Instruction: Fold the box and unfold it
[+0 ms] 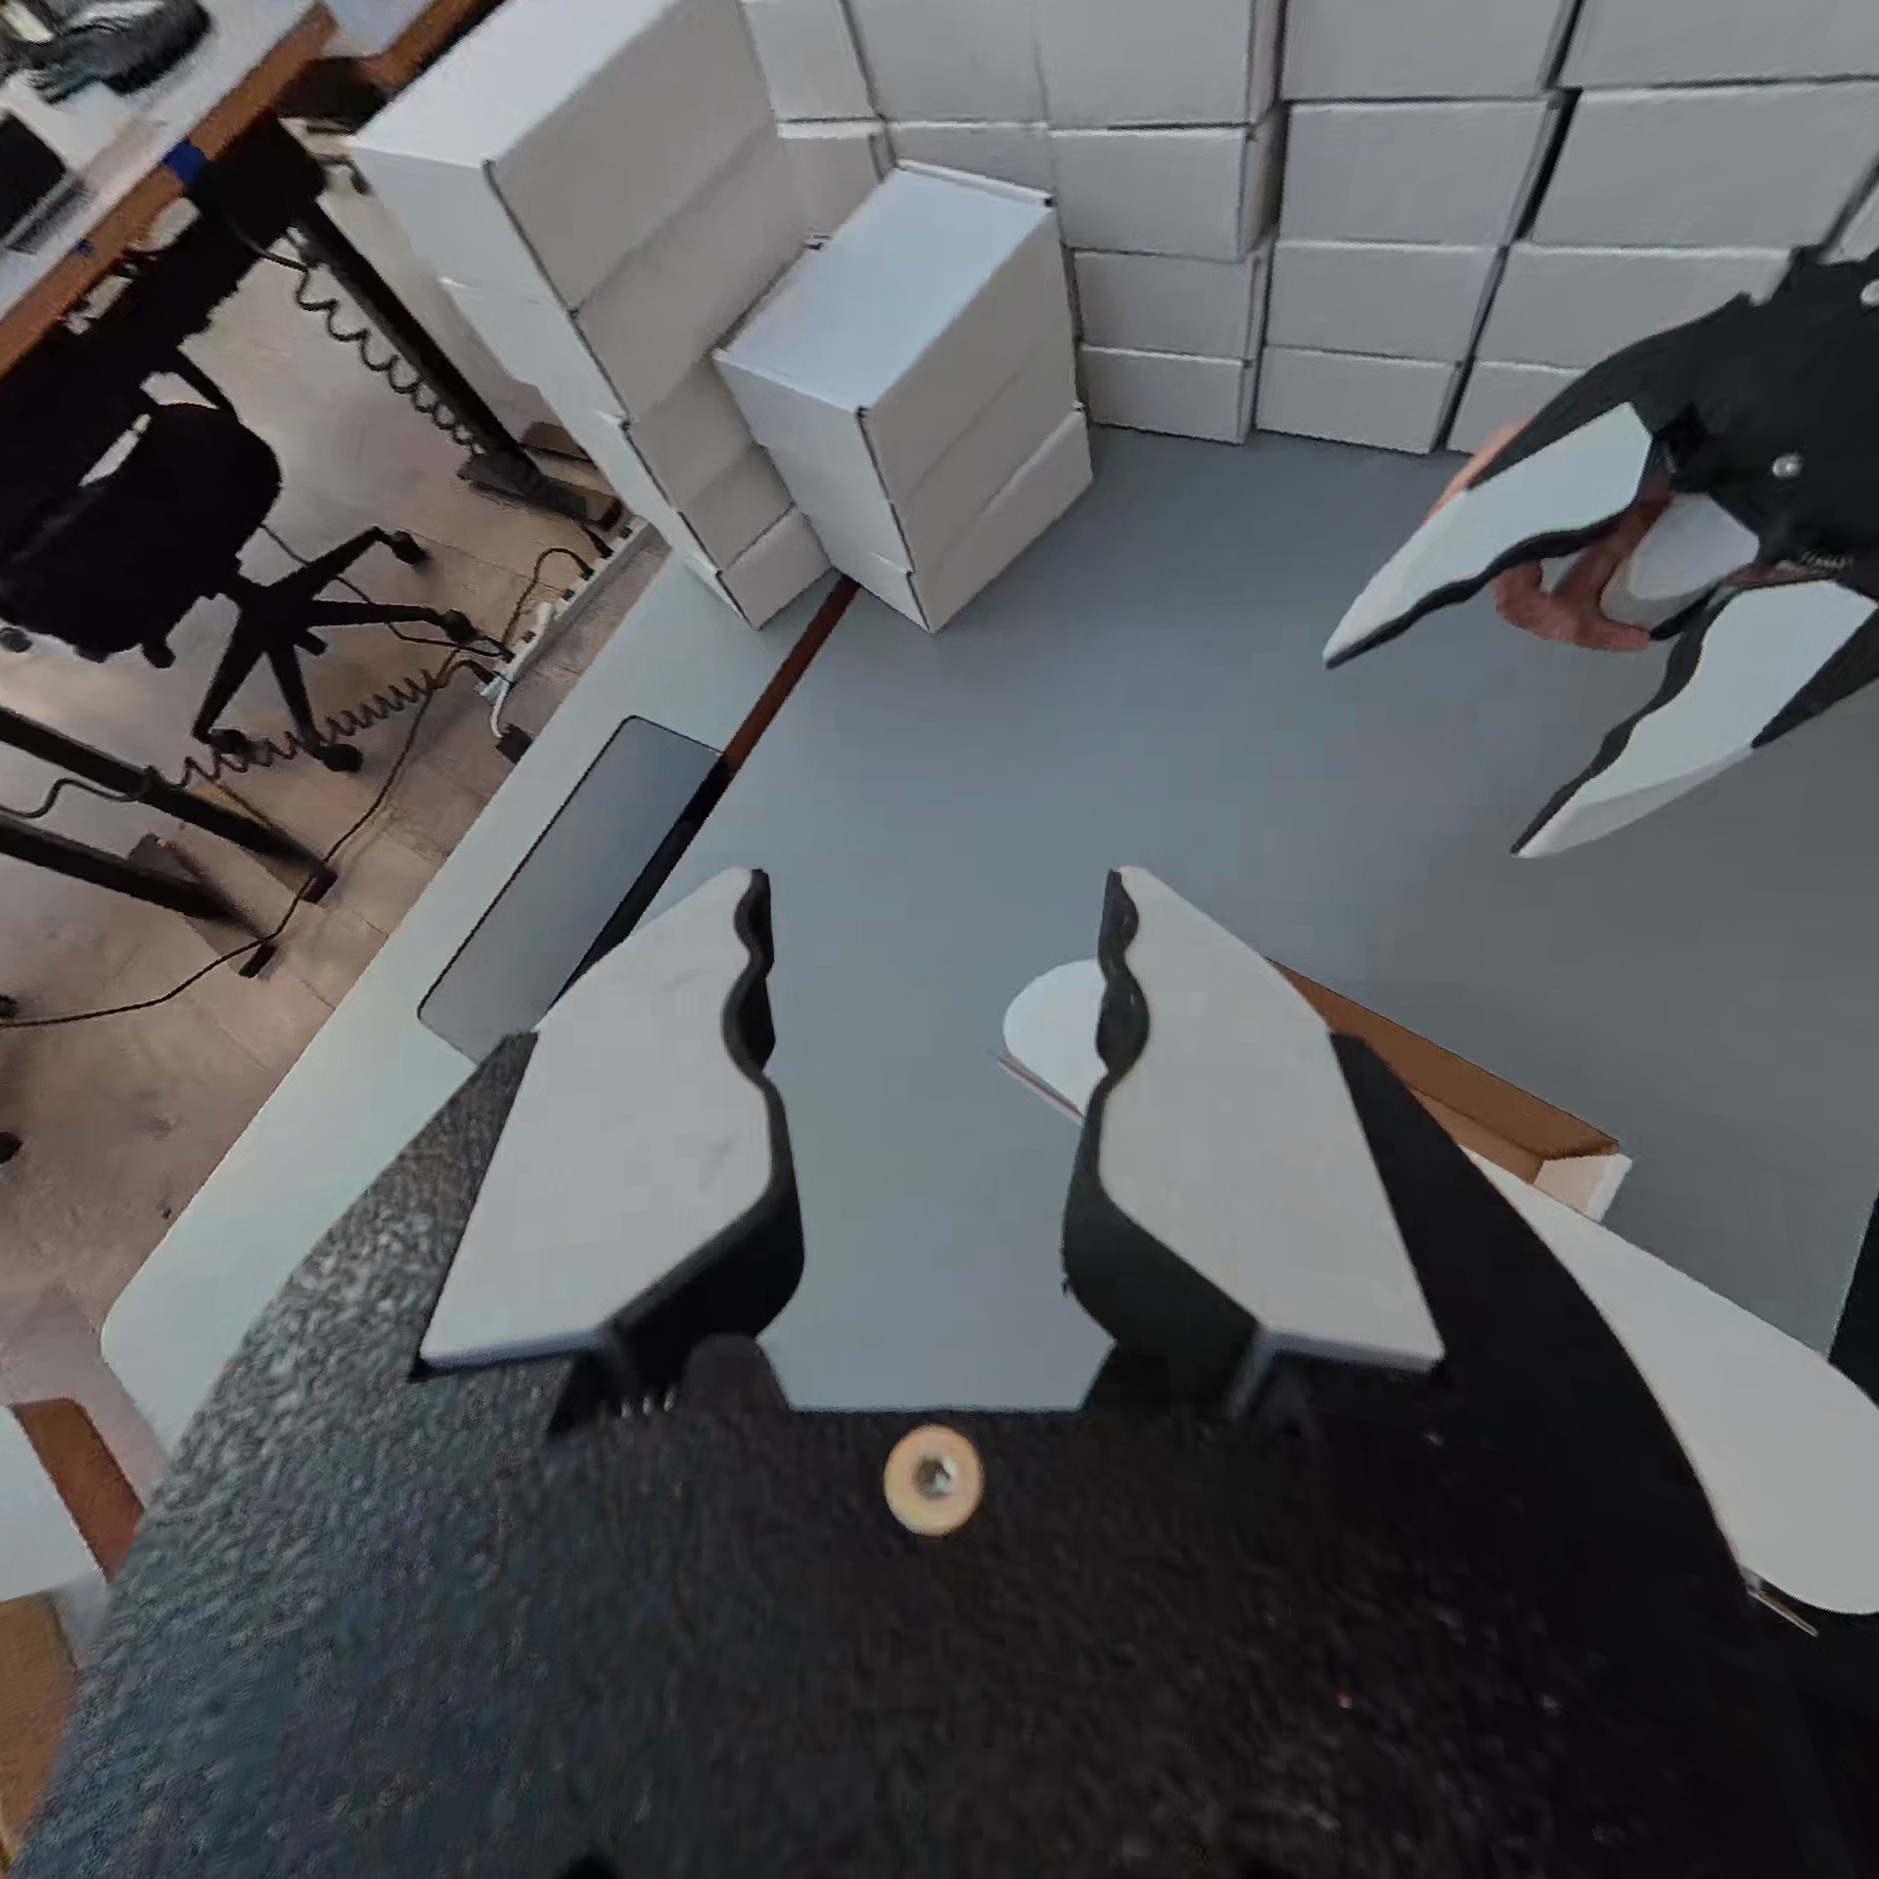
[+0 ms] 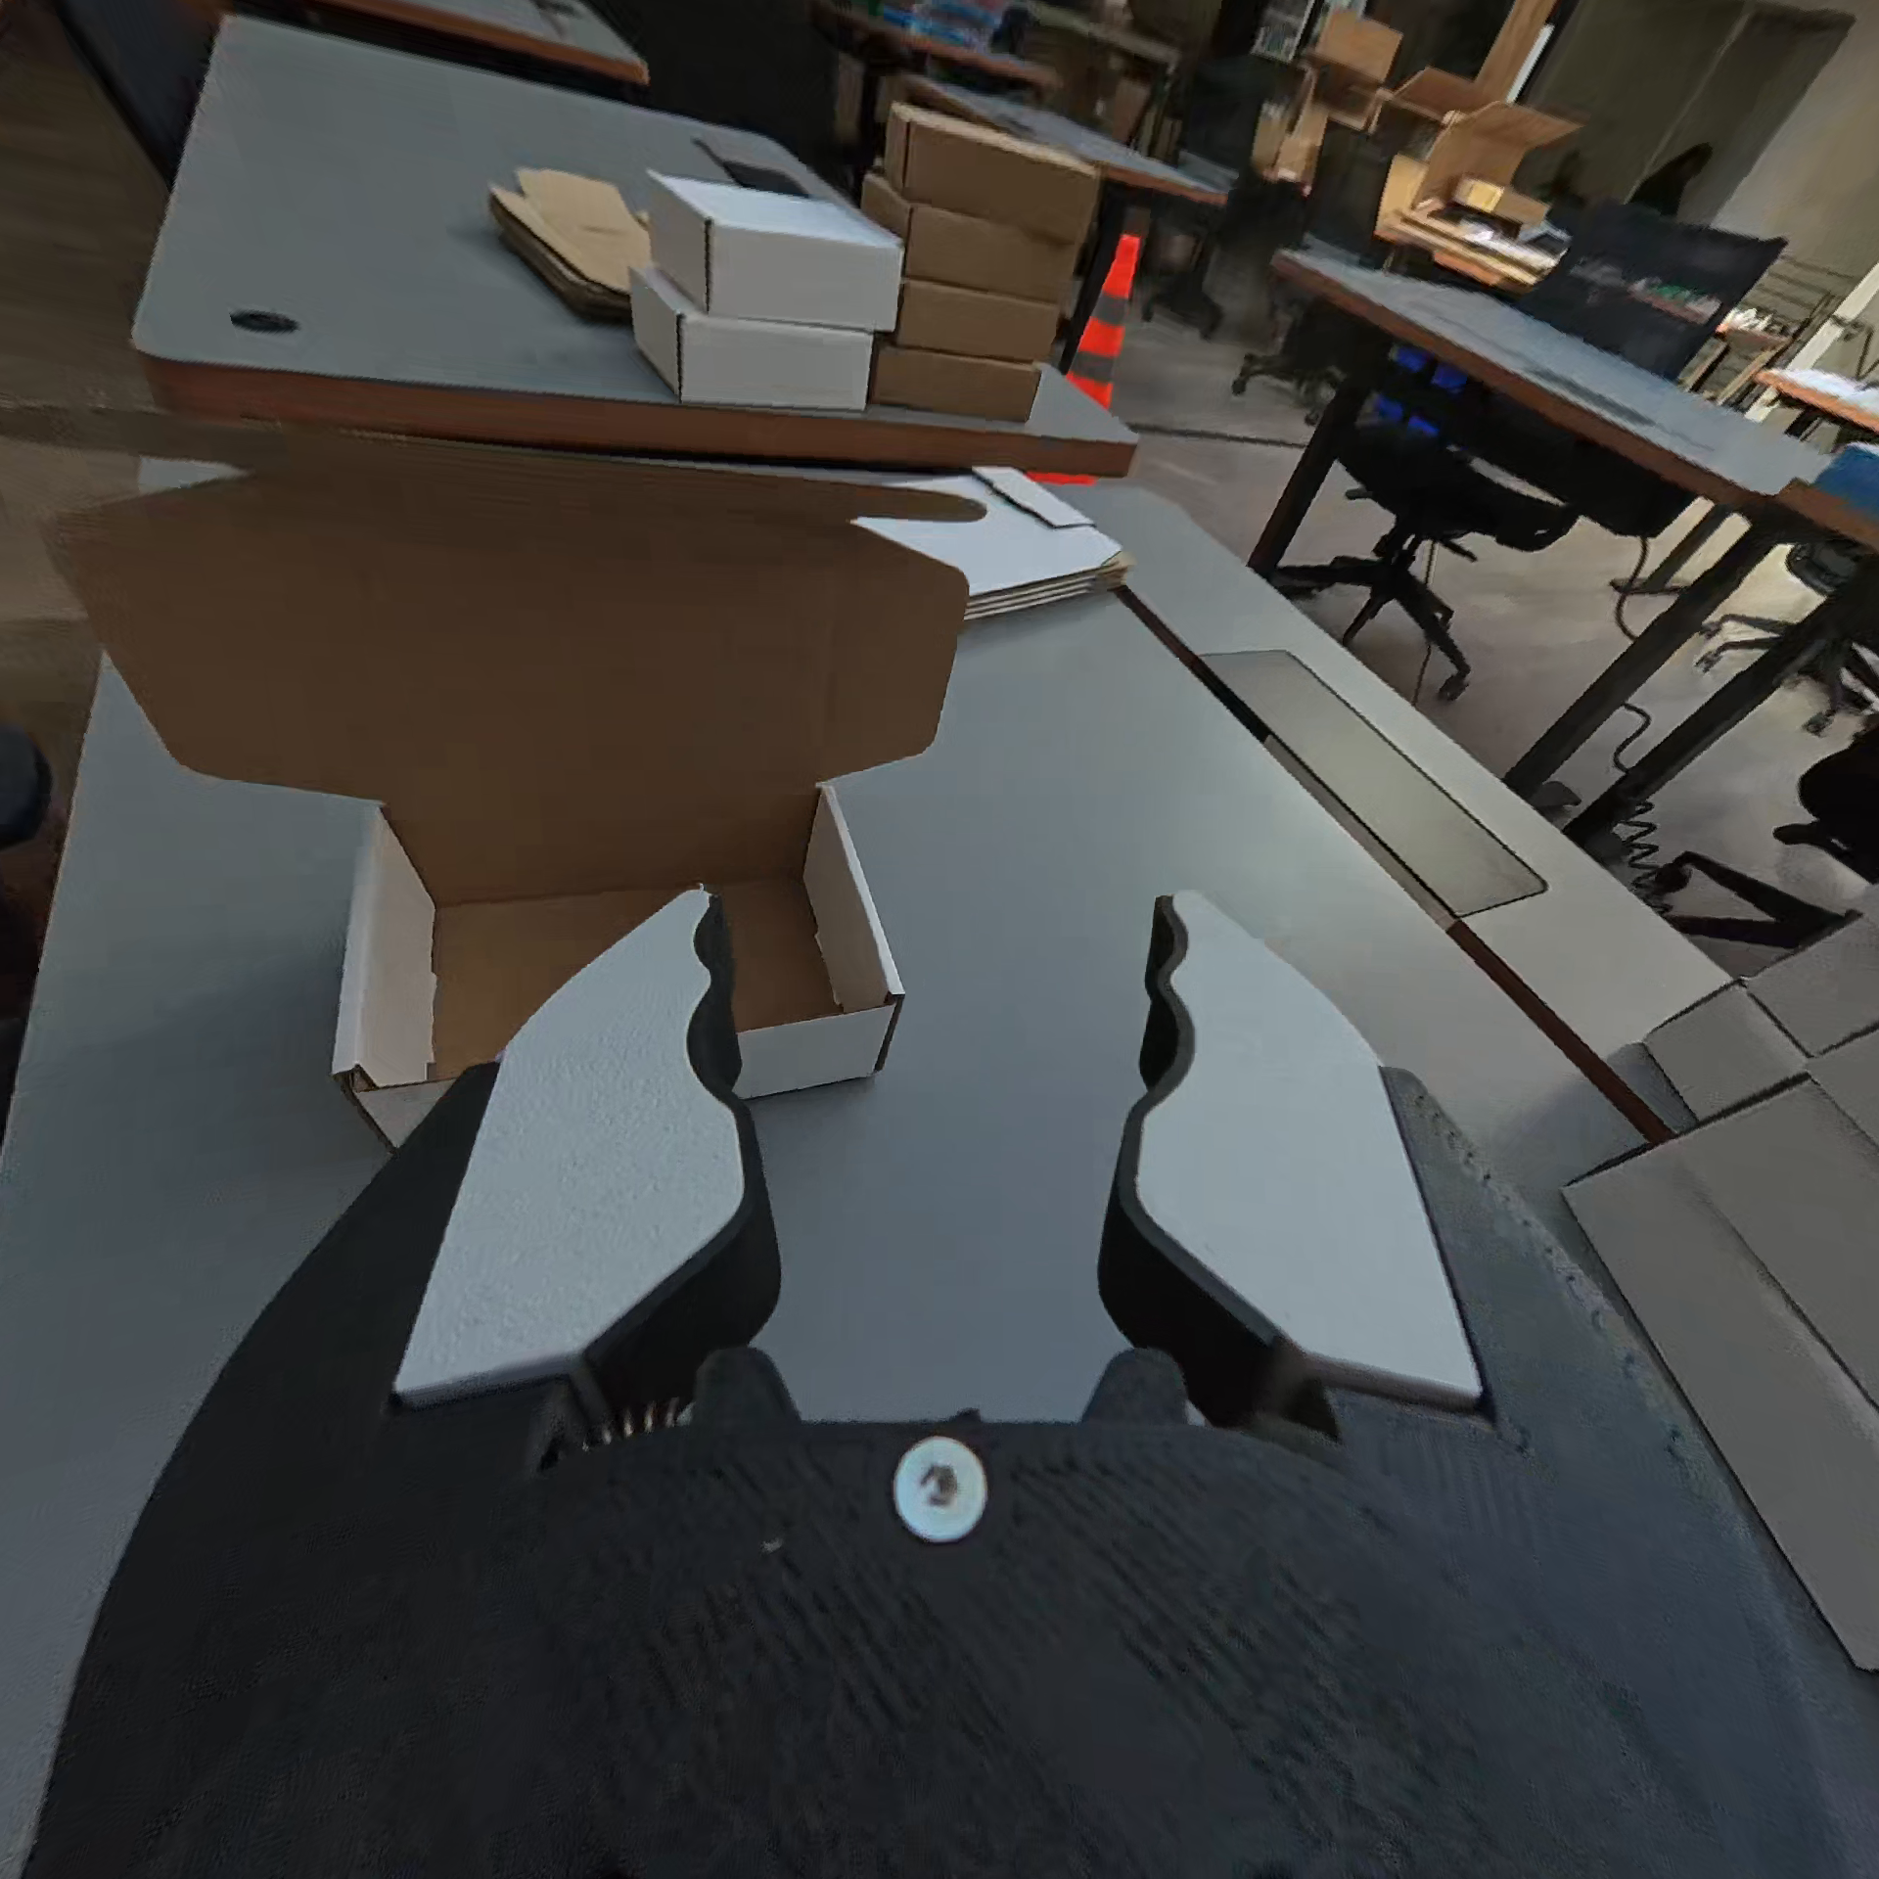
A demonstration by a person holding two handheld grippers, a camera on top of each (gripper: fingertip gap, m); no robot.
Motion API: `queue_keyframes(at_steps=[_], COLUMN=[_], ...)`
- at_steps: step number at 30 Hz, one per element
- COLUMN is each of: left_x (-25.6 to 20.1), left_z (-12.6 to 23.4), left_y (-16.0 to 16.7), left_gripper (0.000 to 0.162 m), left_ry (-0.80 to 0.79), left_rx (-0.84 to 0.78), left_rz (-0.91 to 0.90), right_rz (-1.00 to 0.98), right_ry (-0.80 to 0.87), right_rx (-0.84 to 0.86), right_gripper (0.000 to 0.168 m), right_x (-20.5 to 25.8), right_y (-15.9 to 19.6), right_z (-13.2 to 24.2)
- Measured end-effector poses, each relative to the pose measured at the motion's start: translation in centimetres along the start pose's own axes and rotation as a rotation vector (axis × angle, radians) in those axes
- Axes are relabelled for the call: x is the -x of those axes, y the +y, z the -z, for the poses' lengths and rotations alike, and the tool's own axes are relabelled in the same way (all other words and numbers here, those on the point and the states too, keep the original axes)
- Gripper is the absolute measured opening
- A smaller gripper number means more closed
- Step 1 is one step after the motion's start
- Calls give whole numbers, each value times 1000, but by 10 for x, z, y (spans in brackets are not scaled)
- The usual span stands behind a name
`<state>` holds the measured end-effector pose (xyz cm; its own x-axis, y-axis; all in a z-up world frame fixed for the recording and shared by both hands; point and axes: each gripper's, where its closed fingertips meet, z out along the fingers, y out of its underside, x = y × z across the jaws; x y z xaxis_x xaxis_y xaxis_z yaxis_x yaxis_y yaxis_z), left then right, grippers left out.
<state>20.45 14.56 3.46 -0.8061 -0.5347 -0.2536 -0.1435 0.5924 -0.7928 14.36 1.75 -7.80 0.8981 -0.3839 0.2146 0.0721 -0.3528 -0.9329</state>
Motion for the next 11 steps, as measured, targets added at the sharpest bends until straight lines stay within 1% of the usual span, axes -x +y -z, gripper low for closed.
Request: queue_keyframes(at_steps=[1,4,7,9,11], left_x=[10,33,31,21,9], left_z=[15,54,79,80,75], left_y=[11,49,86,113,135], left_gripper=[61,59,55,53,54], left_ry=[-59,-235,-329,-360,-379], left_rx=[-54,-242,-435,-474,-453], left_rz=[53,258,446,489,498], right_rz=[38,175,236,219,205], right_ry=[-58,-186,-327,-401,-468], right_rx=[64,248,414,487,554], right_gripper=[74,68,64,59,55], right_x=[5,12,22,28,34], right_y=[5,20,35,43,52], right_z=[-16,-62,-97,-115,-125])
